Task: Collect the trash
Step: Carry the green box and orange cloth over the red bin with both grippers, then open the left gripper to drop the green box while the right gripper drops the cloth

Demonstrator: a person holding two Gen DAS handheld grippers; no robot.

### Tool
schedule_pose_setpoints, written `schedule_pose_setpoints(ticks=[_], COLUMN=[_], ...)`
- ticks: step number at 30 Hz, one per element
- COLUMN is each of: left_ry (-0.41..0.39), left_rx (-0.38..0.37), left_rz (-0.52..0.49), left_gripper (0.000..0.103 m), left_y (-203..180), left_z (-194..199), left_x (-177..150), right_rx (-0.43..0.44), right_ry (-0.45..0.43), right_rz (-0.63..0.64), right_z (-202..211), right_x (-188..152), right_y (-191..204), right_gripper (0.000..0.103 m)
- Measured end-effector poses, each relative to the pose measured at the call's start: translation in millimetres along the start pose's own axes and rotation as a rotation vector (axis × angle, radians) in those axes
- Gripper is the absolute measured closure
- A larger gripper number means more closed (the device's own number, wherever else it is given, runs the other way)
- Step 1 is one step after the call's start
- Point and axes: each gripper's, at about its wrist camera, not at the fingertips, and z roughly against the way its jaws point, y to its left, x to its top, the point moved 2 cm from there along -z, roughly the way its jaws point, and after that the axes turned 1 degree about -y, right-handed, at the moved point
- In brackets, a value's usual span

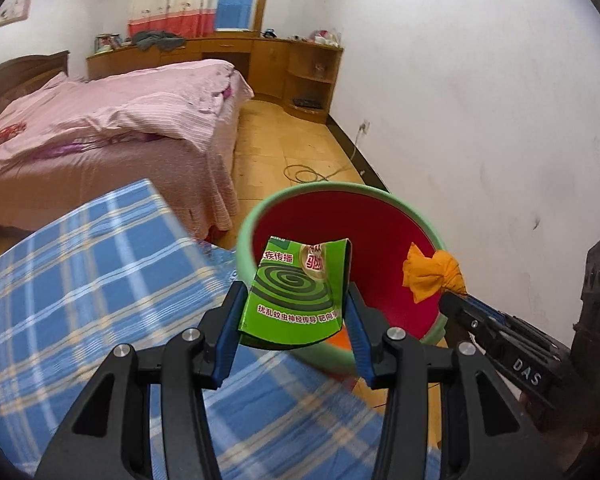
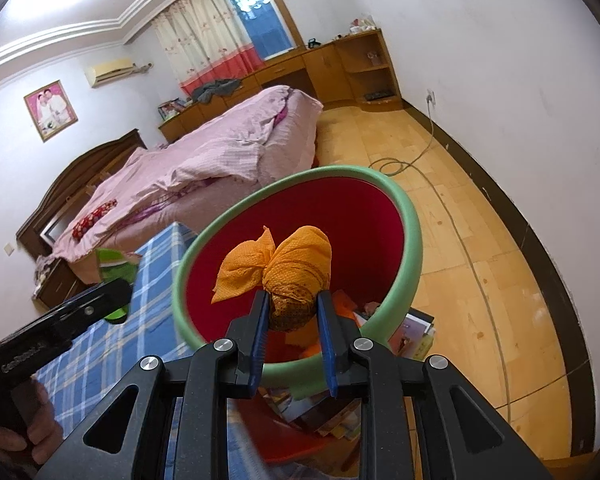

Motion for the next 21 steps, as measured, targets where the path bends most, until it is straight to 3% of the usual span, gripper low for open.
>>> schedule_pose_setpoints(ticks=[5,12,21], left_ry=[0.033,0.08,0.068], left_rx=[-0.028,-0.038,-0.028], left_rz=[-0.015,0.006,0.034], left_gripper=[0.053,0.044,0.043], left_y=[-9,-11,-4], left_z=[-26,-43,-25], left_x=[1,0,-1], right_rx=[-0.014,-0.014,0.008], right_ry=[0.007,0.011,0.014], right_rz=[-0.021,-0.031,-0.034], right_z=[-7,-10,-3], right_x=[3,2,2], right_y=[-17,-28,-21], right_gripper=[0.078,0.074,0.06])
